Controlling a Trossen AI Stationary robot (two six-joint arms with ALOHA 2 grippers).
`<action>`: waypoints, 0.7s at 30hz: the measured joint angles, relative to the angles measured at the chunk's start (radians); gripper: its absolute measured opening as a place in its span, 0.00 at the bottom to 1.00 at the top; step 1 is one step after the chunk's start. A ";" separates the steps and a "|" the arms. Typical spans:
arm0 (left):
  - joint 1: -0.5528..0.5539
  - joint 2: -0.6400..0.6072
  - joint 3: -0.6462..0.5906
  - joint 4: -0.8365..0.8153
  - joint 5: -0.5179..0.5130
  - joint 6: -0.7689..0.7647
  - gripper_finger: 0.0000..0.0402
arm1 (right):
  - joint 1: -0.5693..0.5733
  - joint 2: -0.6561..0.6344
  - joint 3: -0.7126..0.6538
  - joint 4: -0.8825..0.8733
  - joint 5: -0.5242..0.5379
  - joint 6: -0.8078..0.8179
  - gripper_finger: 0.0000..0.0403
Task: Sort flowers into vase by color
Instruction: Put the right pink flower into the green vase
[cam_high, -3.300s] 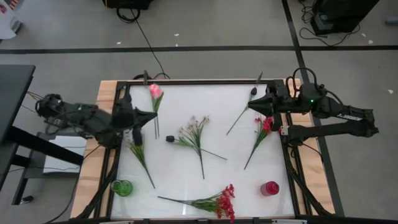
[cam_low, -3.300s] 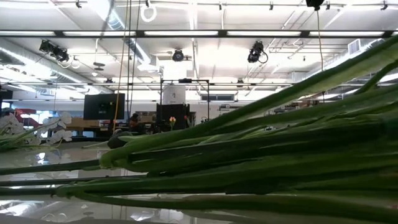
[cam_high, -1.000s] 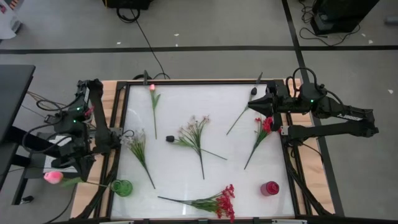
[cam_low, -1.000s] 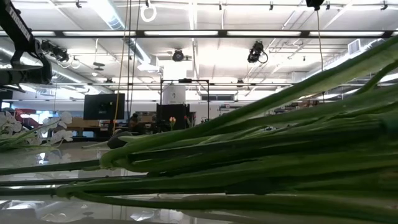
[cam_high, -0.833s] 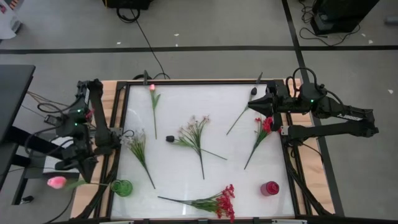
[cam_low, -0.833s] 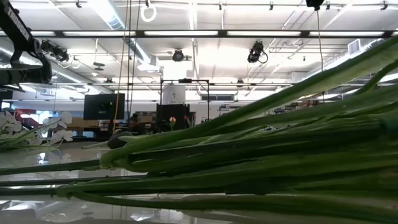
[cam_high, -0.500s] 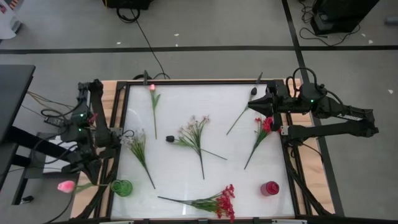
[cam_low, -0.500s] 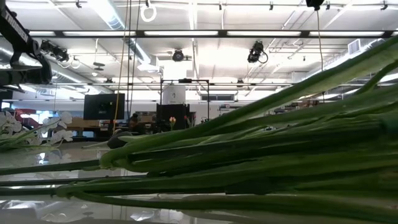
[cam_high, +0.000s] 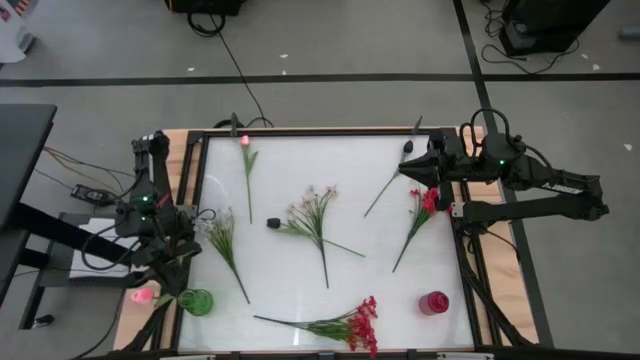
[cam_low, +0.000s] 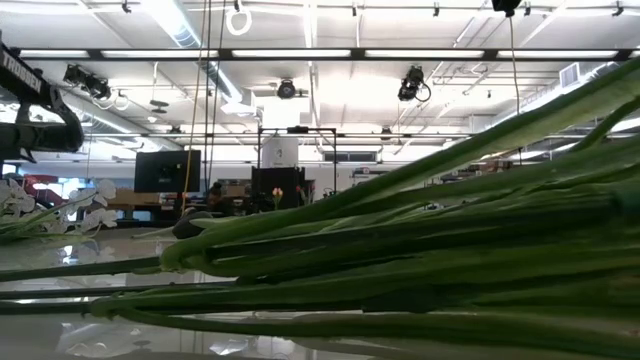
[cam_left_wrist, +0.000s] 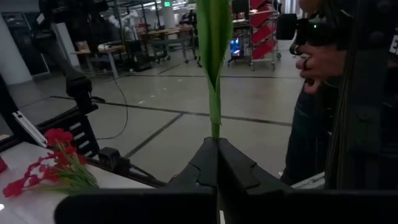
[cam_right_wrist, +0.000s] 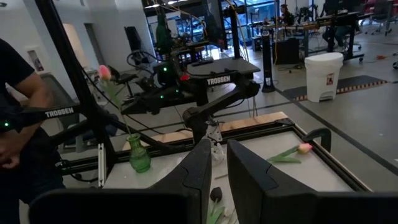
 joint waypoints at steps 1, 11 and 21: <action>0.000 -0.005 -0.005 0.001 0.000 0.010 0.01 | 0.000 0.000 0.000 0.000 0.000 0.000 0.15; 0.000 -0.057 -0.009 0.013 -0.190 0.131 0.02 | 0.000 0.000 0.000 0.000 0.000 0.000 0.15; 0.000 -0.066 -0.009 -0.030 -0.196 0.060 0.02 | 0.000 0.000 0.000 0.000 0.000 0.000 0.15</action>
